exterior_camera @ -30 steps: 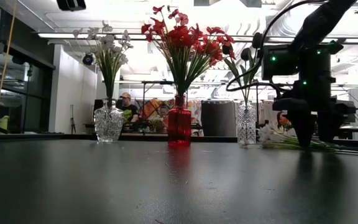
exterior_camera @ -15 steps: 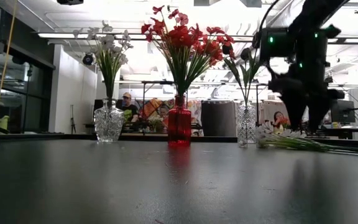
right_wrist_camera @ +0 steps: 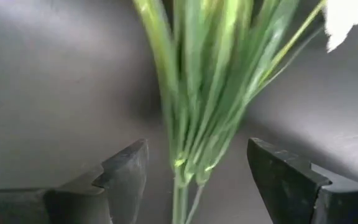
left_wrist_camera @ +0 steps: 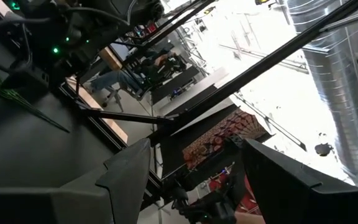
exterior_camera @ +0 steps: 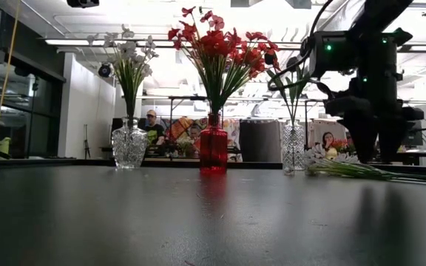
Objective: Sort flowers into vase by color
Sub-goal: Put the white flowers into the left transparent flower vase
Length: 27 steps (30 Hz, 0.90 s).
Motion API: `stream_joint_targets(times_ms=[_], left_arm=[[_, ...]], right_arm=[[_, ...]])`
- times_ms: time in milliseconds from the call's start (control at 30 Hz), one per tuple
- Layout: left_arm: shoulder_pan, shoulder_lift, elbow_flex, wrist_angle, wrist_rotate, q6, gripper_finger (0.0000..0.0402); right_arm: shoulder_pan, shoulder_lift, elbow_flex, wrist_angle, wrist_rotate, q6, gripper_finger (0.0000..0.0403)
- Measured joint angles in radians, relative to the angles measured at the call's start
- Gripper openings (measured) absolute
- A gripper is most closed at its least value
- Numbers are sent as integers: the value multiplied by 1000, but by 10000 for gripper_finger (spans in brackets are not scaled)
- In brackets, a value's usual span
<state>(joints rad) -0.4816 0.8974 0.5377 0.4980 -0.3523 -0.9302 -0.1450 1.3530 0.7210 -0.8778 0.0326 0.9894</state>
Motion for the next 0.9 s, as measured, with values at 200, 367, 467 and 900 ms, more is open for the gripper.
stream_joint_targets(times_ms=[200,367,467,900], left_arm=[[0,0,0,0,0,9,241],[0,0,0,0,-1,8,241],[0,0,0,0,-1,8,241],[0,0,1,0,-43,96,241]], right_arm=[[47,65,-6,36,-19,33,263],[61,136,-4,67,-19,32,263],[61,170,-1,70,-10,31,263],[68,193,-1,105,-6,-29,118]])
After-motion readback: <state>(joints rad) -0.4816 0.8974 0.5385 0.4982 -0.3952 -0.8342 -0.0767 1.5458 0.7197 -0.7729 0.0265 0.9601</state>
